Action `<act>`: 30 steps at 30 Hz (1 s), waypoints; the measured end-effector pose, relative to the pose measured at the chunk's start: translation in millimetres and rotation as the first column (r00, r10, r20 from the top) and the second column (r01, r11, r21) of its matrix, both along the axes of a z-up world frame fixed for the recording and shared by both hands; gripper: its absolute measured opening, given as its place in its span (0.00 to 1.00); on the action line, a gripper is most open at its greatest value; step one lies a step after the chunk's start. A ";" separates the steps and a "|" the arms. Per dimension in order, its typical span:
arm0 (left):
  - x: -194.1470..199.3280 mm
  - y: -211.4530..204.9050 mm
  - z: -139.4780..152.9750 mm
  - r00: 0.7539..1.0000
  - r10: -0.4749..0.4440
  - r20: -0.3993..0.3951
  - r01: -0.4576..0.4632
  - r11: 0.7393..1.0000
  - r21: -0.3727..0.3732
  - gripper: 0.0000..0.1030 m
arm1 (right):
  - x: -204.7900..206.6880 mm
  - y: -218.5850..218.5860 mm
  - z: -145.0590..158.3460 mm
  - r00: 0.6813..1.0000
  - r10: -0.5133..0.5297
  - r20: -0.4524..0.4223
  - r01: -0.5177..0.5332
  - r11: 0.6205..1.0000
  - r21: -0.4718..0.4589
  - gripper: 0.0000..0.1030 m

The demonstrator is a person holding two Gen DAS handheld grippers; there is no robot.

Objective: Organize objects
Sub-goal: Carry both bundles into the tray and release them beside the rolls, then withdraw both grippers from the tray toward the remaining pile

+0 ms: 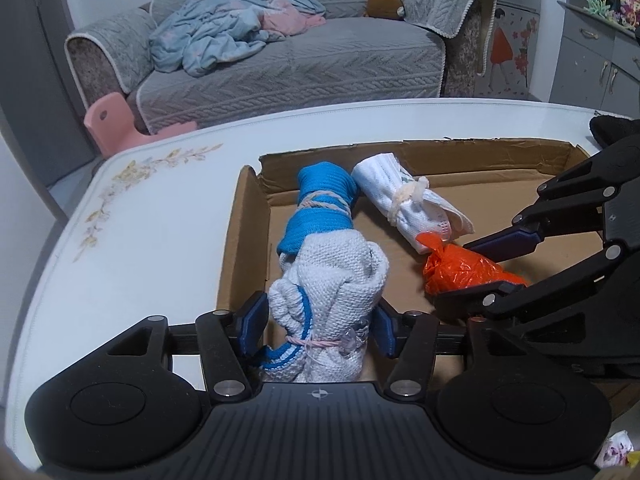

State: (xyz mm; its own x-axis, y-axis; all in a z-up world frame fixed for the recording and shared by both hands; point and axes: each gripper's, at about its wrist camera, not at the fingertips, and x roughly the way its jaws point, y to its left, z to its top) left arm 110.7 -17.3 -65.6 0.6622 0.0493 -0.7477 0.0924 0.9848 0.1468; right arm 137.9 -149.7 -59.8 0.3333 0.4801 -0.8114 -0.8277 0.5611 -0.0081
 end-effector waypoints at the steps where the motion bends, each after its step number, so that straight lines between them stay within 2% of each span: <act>1: -1.2 -0.8 1.4 1.000 0.003 0.005 -0.004 1.000 0.014 0.64 | -0.4 -0.6 0.2 1.000 0.002 0.001 -0.002 1.000 0.001 0.32; 7: -7.1 -3.1 10.6 1.000 0.003 0.019 -0.004 1.000 0.031 0.66 | -1.2 -1.6 0.6 1.000 -0.005 -0.004 0.005 1.000 0.005 0.32; 8: -8.8 -3.8 13.4 1.000 0.000 0.028 0.000 1.000 0.029 0.69 | -1.3 -1.9 0.1 1.000 -0.006 -0.004 0.006 1.000 0.004 0.32; 10: -12.5 -4.4 20.1 0.998 0.006 0.056 -0.008 1.000 0.030 0.83 | -1.9 -2.6 -1.3 1.000 -0.008 0.000 0.008 1.000 -0.003 0.32; 11: -14.4 -4.4 24.1 0.997 0.013 0.078 -0.016 0.999 0.038 0.93 | -1.8 -3.0 -2.0 1.000 -0.007 -0.006 0.007 1.000 -0.004 0.32; 12: -16.0 -4.8 27.6 0.995 0.010 0.096 -0.014 0.999 0.043 0.98 | -1.9 -2.7 -2.5 1.000 -0.005 -0.014 0.005 1.000 -0.001 0.32; 17: -20.8 -4.6 37.0 0.992 -0.003 0.125 -0.010 0.995 0.097 0.98 | -6.4 7.8 -2.1 1.000 0.016 -0.011 -0.016 1.000 0.003 0.32; 23: -24.6 16.3 41.1 0.992 0.026 0.122 -0.038 0.994 0.099 0.98 | -9.5 15.1 2.5 1.000 0.027 -0.002 -0.027 0.999 0.022 0.34; 28: -33.9 26.4 43.9 0.992 0.045 0.117 -0.055 0.995 0.082 0.98 | -14.9 9.1 8.8 1.000 0.023 0.016 -0.023 0.999 0.027 0.47; 30: -41.2 27.1 45.3 0.993 0.042 0.112 -0.050 0.996 0.075 0.99 | -18.0 4.2 12.9 0.999 0.017 0.027 -0.018 0.999 0.027 0.49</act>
